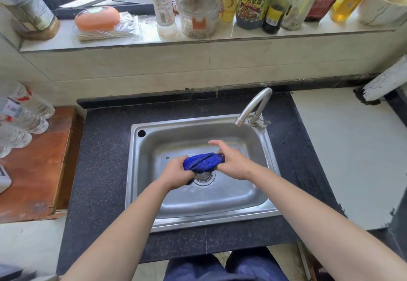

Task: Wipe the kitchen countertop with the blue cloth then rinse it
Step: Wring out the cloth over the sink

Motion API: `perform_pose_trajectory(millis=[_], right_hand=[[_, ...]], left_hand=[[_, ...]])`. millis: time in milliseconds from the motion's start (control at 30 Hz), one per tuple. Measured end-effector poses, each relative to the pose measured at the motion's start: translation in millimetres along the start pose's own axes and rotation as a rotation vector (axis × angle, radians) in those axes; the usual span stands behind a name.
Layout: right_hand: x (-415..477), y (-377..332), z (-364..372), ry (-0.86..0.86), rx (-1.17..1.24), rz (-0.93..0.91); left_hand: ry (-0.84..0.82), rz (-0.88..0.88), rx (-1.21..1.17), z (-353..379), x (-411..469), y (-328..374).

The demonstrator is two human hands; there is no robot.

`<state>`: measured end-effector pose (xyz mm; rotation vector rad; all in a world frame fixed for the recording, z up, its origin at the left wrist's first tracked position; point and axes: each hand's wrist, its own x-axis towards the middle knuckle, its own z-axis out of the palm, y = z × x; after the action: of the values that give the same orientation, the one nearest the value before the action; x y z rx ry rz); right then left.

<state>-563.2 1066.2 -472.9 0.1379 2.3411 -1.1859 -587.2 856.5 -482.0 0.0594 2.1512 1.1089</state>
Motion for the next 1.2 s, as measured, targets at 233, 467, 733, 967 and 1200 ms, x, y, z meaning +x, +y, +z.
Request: perform_pose_trajectory(millis=[233, 467, 733, 967, 1200], right_hand=[[-7.0, 14.4, 15.5, 0.226, -0.463, -0.62], [13.8, 13.7, 17.0, 0.511, -0.763, -0.556], [22.0, 15.2, 15.5, 0.181, -0.851, -0.24], [19.2, 10.2, 12.8, 0.004, -0.35, 0.092], [14.5, 15.1, 16.2, 0.046, -0.242, 0.089]], left_hand=[[-0.192, -0.077, -0.39, -15.5, -6.5, 13.8], [-0.262, -0.077, -0.32, -16.3, -6.1, 14.8], [0.174, 0.164, 0.417, 0.8, 1.9, -0.1], [0.275, 0.29, 0.734, 11.1, 11.8, -5.6], [0.286, 0.228, 0.61, 11.9, 16.6, -7.9]])
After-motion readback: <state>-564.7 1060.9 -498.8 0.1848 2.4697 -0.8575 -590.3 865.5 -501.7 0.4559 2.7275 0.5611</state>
